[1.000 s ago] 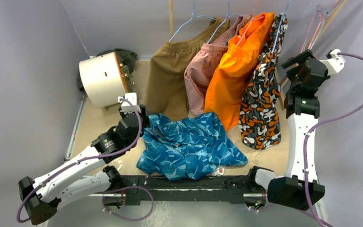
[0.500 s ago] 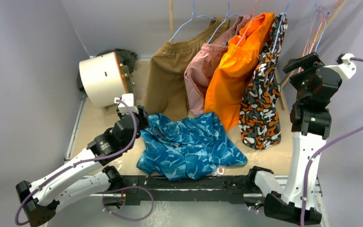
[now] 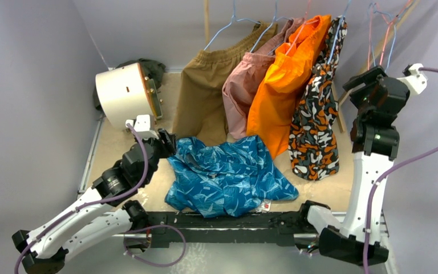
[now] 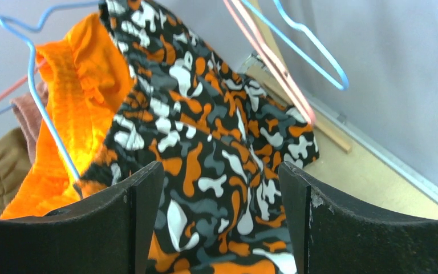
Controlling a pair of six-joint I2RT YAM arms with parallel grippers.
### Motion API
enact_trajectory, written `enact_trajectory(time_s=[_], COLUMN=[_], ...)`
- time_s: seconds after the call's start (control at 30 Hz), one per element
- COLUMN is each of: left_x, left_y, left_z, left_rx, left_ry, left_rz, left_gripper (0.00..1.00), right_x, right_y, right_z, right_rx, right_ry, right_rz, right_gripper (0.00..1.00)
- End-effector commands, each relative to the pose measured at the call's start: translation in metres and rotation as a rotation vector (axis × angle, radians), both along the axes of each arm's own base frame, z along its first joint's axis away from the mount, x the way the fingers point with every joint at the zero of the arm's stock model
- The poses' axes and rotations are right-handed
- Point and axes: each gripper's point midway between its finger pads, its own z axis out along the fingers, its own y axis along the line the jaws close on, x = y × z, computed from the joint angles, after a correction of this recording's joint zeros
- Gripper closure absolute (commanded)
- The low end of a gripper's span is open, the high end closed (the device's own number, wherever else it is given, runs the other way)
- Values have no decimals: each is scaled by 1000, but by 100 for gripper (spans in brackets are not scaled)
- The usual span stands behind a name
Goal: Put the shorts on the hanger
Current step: Pick up the hanger from the clothesline.
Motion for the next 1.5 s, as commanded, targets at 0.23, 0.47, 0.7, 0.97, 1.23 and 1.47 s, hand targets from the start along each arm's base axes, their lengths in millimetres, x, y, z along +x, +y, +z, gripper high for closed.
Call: enact_trajectory(time_s=[0.23, 0.47, 0.7, 0.97, 1.23, 1.47], left_x=[0, 2, 2, 7, 21, 29], left_y=[-3, -8, -10, -14, -7, -12], left_z=[25, 21, 20, 9, -18, -43], left_rx=[-65, -57, -61, -29, 102, 183], left_ry=[-35, -22, -19, 11, 67, 121], left_rz=[-10, -24, -29, -30, 59, 70], left_gripper=[50, 50, 50, 50, 50, 52], right_x=[1, 13, 20, 16, 4, 16], right_y=[-52, -67, -81, -68, -82, -99], right_z=[32, 25, 20, 26, 3, -2], right_rx=[-170, -222, -238, -169, -176, -223], right_ry=[35, 88, 109, -6, 77, 117], right_rz=[-225, -271, -332, -277, -373, -439], right_gripper=[13, 12, 12, 11, 11, 10])
